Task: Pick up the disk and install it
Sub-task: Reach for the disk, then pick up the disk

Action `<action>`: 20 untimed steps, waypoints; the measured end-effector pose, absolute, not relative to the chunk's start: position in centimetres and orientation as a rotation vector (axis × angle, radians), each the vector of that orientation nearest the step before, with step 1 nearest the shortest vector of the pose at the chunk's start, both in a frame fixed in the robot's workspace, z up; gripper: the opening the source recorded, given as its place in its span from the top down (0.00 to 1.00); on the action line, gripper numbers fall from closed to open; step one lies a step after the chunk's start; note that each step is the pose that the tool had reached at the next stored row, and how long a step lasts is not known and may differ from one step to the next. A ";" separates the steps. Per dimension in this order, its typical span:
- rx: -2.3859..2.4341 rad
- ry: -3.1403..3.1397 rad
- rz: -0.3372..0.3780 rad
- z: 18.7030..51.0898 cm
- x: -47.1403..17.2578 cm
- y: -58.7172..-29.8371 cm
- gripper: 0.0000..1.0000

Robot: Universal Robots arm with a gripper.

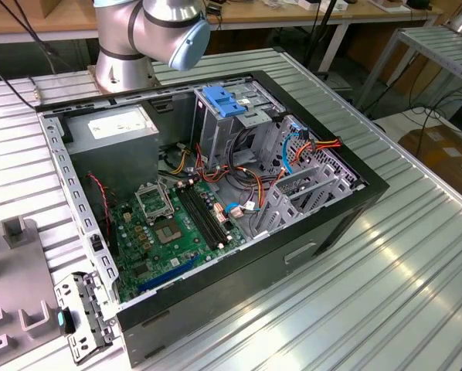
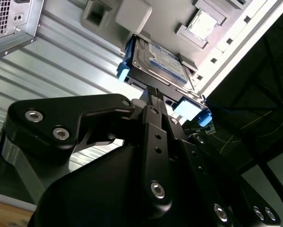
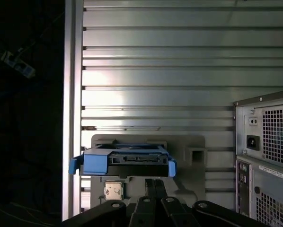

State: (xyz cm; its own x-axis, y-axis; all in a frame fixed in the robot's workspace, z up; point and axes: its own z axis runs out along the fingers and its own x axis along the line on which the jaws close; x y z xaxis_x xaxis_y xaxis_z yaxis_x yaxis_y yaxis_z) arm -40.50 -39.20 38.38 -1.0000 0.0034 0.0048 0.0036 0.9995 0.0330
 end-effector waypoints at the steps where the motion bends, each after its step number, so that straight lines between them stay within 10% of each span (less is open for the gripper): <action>1: -0.007 -3.136 -0.052 38.4 -40.7 -39.2 0.89; 20: -0.022 -3.131 -0.052 38.0 -45.8 -39.2 0.89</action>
State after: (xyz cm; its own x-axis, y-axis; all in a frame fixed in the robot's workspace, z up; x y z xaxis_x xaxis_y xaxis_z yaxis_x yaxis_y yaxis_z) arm -45.85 -39.21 38.03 -0.9998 0.0141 0.0108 0.0144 0.9994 0.0329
